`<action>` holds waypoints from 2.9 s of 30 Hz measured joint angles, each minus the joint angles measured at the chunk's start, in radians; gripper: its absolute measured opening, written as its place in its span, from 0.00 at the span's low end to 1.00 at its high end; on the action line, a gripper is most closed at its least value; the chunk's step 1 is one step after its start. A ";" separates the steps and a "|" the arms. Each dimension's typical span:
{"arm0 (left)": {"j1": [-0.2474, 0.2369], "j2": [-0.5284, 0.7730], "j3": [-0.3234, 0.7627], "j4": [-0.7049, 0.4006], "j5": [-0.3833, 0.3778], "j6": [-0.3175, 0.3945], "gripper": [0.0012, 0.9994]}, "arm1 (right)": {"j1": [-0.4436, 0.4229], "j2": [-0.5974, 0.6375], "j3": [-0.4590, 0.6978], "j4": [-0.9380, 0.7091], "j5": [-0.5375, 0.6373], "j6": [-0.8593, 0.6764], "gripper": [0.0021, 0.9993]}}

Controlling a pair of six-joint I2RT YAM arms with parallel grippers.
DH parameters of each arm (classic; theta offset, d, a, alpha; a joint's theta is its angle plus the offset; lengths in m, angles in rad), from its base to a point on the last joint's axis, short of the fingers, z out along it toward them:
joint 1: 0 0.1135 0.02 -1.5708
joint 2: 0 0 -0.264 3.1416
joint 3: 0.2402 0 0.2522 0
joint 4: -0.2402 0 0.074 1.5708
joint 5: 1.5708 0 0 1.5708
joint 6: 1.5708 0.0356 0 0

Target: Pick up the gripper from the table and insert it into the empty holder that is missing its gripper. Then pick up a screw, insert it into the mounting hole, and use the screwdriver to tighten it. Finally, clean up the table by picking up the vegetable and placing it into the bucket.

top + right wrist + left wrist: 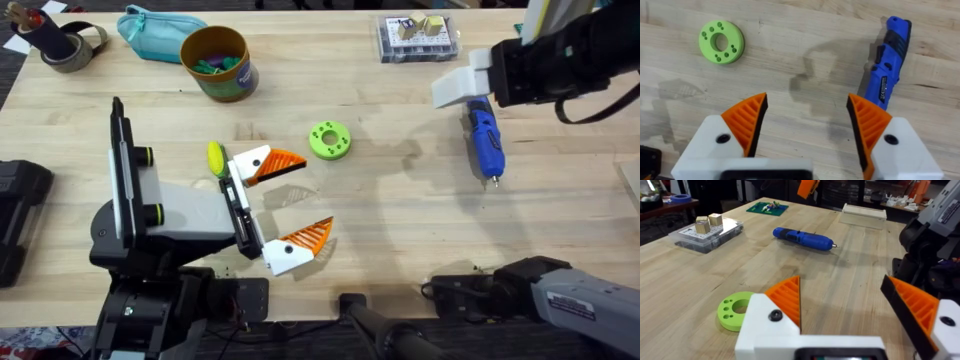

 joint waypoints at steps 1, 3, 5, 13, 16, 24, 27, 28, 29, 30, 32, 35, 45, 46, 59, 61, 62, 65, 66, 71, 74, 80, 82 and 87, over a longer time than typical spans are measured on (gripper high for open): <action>0.000 0.000 0.000 -0.001 0.000 0.000 0.99 | 0.000 0.000 0.000 -0.002 0.000 0.000 0.96; 0.000 0.000 0.000 -0.002 0.000 0.000 0.99 | 0.000 0.000 0.000 -0.006 -0.010 -0.008 0.96; 0.000 0.000 0.000 -0.003 0.001 0.000 0.99 | 0.001 0.000 0.000 -0.003 -0.047 -0.035 0.96; 0.000 0.000 0.001 -0.004 0.001 0.000 0.99 | 0.041 -0.001 0.000 0.006 -0.245 -0.153 0.96; 0.000 0.000 0.001 -0.004 0.001 0.000 0.99 | 0.061 -0.007 0.000 0.009 -0.326 -0.222 0.96; 0.000 0.000 0.001 -0.004 0.002 -0.001 0.88 | 0.065 -0.026 0.000 0.008 -0.425 -0.305 0.96; 0.000 0.000 0.001 -0.004 0.003 -0.004 0.49 | 0.065 -0.026 0.000 0.008 -0.432 -0.313 0.96; 0.000 0.000 0.001 -0.004 0.004 -0.004 0.32 | 0.065 -0.026 0.000 0.008 -0.435 -0.316 0.96; 0.000 0.000 0.001 -0.004 0.004 -0.003 0.16 | 0.065 -0.026 0.000 0.008 -0.437 -0.316 0.96; 0.000 0.000 0.001 -0.004 0.004 -0.001 0.04 | 0.065 -0.026 0.000 0.008 -0.437 -0.316 0.96; 0.000 0.000 0.001 -0.004 0.004 -0.001 0.01 | 0.065 -0.026 0.000 0.008 -0.438 -0.317 0.96; 0.000 0.000 0.001 -0.004 0.004 -0.001 0.00 | 0.065 -0.026 0.000 0.008 -0.437 -0.317 0.96; 0.000 0.000 0.001 -0.004 0.004 -0.001 0.00 | -0.022 -0.065 0.033 -0.093 -0.184 -0.252 0.96; 0.000 0.000 0.001 -0.004 0.004 0.000 0.00 | -0.037 -0.071 0.043 -0.100 -0.149 -0.246 0.96; 0.000 0.000 0.001 -0.004 0.004 -0.001 0.00 | -0.219 -0.046 0.062 -0.108 0.056 -0.220 0.96; 0.000 0.000 0.001 -0.004 0.004 -0.001 0.00 | -0.226 -0.018 0.063 -0.108 0.058 -0.220 0.96; 0.000 0.000 0.001 -0.004 0.004 -0.001 0.00 | -0.230 -0.005 0.063 -0.107 0.059 -0.220 0.96; 0.000 0.000 0.001 -0.004 0.003 -0.001 0.00 | -0.239 0.040 0.063 -0.102 0.062 -0.220 0.96; 0.000 0.000 0.001 -0.004 0.004 -0.001 0.00 | -0.244 0.057 0.063 -0.099 0.063 -0.220 0.96; 0.000 0.000 0.001 -0.004 0.004 -0.001 0.00 | -0.283 0.119 0.063 -0.083 0.037 -0.218 0.96; 0.000 0.000 0.001 -0.004 0.004 -0.001 0.00 | -0.316 0.143 0.063 -0.066 0.025 -0.229 0.96; 0.000 0.000 0.001 -0.009 0.006 -0.001 0.00 | -0.412 0.156 -0.045 0.122 0.015 -0.239 0.96; 0.000 0.000 0.001 -0.009 0.007 -0.001 0.00 | -0.416 0.167 -0.083 0.150 0.015 -0.245 0.96; 0.000 0.000 0.001 -0.009 0.007 -0.001 0.00 | -0.417 0.224 -0.121 0.225 0.012 -0.269 0.96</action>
